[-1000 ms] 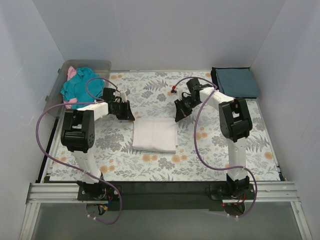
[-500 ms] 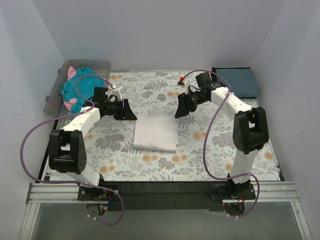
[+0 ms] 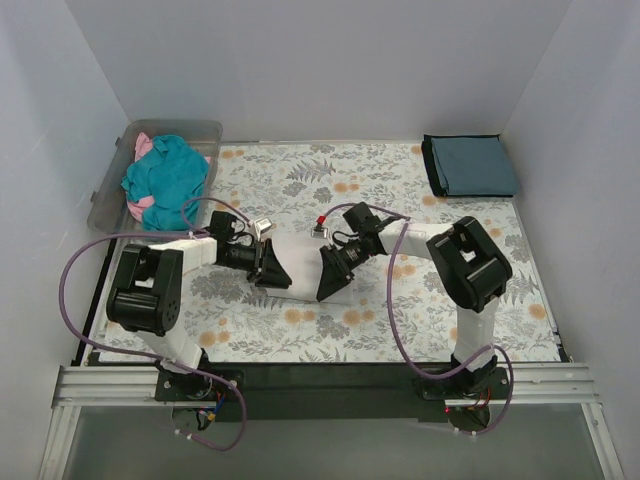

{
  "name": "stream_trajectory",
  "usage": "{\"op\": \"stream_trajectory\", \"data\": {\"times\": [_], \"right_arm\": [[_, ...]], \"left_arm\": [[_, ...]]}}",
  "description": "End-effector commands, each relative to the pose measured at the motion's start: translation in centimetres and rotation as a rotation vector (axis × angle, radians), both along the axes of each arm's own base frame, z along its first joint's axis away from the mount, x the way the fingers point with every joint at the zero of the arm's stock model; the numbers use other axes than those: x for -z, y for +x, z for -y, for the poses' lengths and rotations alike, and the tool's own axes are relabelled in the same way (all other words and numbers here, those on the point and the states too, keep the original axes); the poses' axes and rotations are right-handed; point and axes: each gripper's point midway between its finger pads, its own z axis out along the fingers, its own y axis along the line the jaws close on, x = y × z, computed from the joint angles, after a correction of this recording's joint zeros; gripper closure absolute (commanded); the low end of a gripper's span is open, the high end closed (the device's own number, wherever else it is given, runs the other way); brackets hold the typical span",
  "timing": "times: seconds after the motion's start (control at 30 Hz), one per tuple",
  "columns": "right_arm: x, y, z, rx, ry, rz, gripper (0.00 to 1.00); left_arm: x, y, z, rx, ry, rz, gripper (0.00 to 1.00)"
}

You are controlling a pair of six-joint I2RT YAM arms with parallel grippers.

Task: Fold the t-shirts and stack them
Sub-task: Fold the tshirt

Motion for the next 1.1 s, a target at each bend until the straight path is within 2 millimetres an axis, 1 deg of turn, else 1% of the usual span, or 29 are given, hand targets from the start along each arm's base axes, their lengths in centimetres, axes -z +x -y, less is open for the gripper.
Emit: {"op": "stream_trajectory", "data": {"times": [0.0, 0.03, 0.07, 0.1, 0.13, 0.17, 0.23, 0.27, 0.3, 0.33, 0.4, 0.43, 0.47, 0.5, 0.53, 0.57, 0.6, 0.63, 0.67, 0.7, 0.73, 0.77, 0.8, 0.83, 0.87, 0.9, 0.97, 1.0, 1.07], "right_arm": [[3.3, 2.6, 1.5, 0.093, -0.050, -0.056, 0.44], [4.7, 2.9, 2.1, 0.120, -0.096, -0.060, 0.45], [5.6, 3.6, 2.8, 0.148, -0.116, -0.068, 0.46], [7.1, 3.6, 3.3, 0.164, -0.153, -0.089, 0.47], [8.1, 3.8, 3.9, 0.185, -0.193, -0.088, 0.47], [8.6, 4.4, 4.3, 0.204, -0.207, -0.086, 0.47], [9.2, 4.5, 4.9, 0.211, -0.232, -0.088, 0.47], [8.6, 5.0, 5.0, 0.214, -0.221, -0.077, 0.49], [8.1, 4.9, 4.9, 0.205, -0.210, -0.067, 0.50], [7.2, 4.7, 5.1, 0.193, -0.205, -0.058, 0.51], [3.9, 4.9, 4.8, 0.174, -0.131, 0.019, 0.55], [1.9, 4.6, 4.5, 0.161, -0.080, 0.017, 0.55], [0.4, 4.9, 4.3, 0.162, -0.052, 0.050, 0.55], [-2.4, 5.8, 3.9, 0.167, -0.001, 0.137, 0.55], [-3.5, 6.6, 3.5, 0.180, 0.023, 0.196, 0.54], [-5.2, 7.2, 3.2, 0.215, 0.034, 0.200, 0.51], [-5.8, 7.9, 2.9, 0.239, 0.041, 0.221, 0.50], [-6.6, 9.6, 2.3, 0.274, 0.058, 0.282, 0.50], [-6.2, 10.4, 2.0, 0.293, 0.050, 0.278, 0.50], [-6.3, 11.1, 1.5, 0.311, 0.050, 0.266, 0.50], [-6.8, 12.2, 0.9, 0.318, 0.062, 0.276, 0.50], [-6.5, 12.8, 0.6, 0.321, 0.059, 0.260, 0.50], [-5.0, 13.5, 0.1, 0.328, 0.037, 0.204, 0.50], [-5.0, 14.2, -0.4, 0.324, 0.046, 0.197, 0.50], [-3.1, 14.8, -0.5, 0.328, 0.021, 0.159, 0.50], [-2.3, 15.2, -0.6, 0.330, 0.012, 0.146, 0.51], [-0.1, 16.2, -0.5, 0.344, -0.015, 0.106, 0.51], [0.6, 16.6, -0.3, 0.348, -0.022, 0.102, 0.51], [2.7, 17.7, 0.3, 0.360, -0.042, 0.111, 0.51]], "left_arm": [[3.1, 1.0, -0.6, -0.078, 0.089, -0.066, 0.68], [4.8, 1.0, -1.1, -0.088, 0.131, -0.108, 0.67], [5.9, 1.5, -1.5, -0.096, 0.174, -0.112, 0.67], [6.6, 1.3, -1.6, -0.097, 0.188, -0.148, 0.67], [7.9, 1.0, -1.8, -0.094, 0.212, -0.200, 0.66], [8.7, 1.2, -2.1, -0.101, 0.240, -0.211, 0.66], [9.3, 1.1, -2.4, -0.099, 0.249, -0.232, 0.66], [9.1, 1.1, -2.5, -0.097, 0.248, -0.228, 0.66], [8.4, 1.0, -2.5, -0.078, 0.216, -0.205, 0.66], [6.9, 1.2, -2.3, -0.068, 0.184, -0.154, 0.65], [3.7, 0.6, -1.9, -0.039, 0.072, -0.089, 0.63], [0.8, 0.8, -1.7, -0.020, 0.025, 0.042, 0.62], [-0.9, 0.9, -1.6, -0.015, 0.001, 0.109, 0.62], [-2.6, 1.7, -1.4, -0.020, -0.021, 0.202, 0.60], [-5.2, 1.9, -1.2, -0.059, -0.049, 0.239, 0.59], [-6.2, 2.4, -1.1, -0.077, -0.063, 0.277, 0.59], [-7.3, 3.5, -0.8, -0.093, -0.083, 0.342, 0.59], [-7.5, 4.1, -0.7, -0.114, -0.085, 0.347, 0.59], [-7.8, 4.7, -0.6, -0.144, -0.094, 0.310, 0.60], [-8.0, 5.6, -0.4, -0.152, -0.104, 0.341, 0.60], [-7.0, 6.7, -0.4, -0.172, -0.088, 0.308, 0.62], [-6.7, 7.5, -0.3, -0.191, -0.088, 0.291, 0.62], [-6.5, 8.3, -0.2, -0.196, -0.095, 0.294, 0.63], [-5.0, 9.0, -0.1, -0.202, -0.086, 0.242, 0.64], [-4.6, 10.0, 0.0, -0.219, -0.076, 0.234, 0.64], [-3.1, 10.8, 0.1, -0.231, -0.067, 0.186, 0.64], [-1.7, 12.0, -0.1, -0.254, -0.031, 0.165, 0.64], [0.9, 12.6, -0.6, -0.287, 0.042, 0.132, 0.64], [2.2, 12.9, -0.7, -0.282, 0.052, 0.115, 0.64]]}}
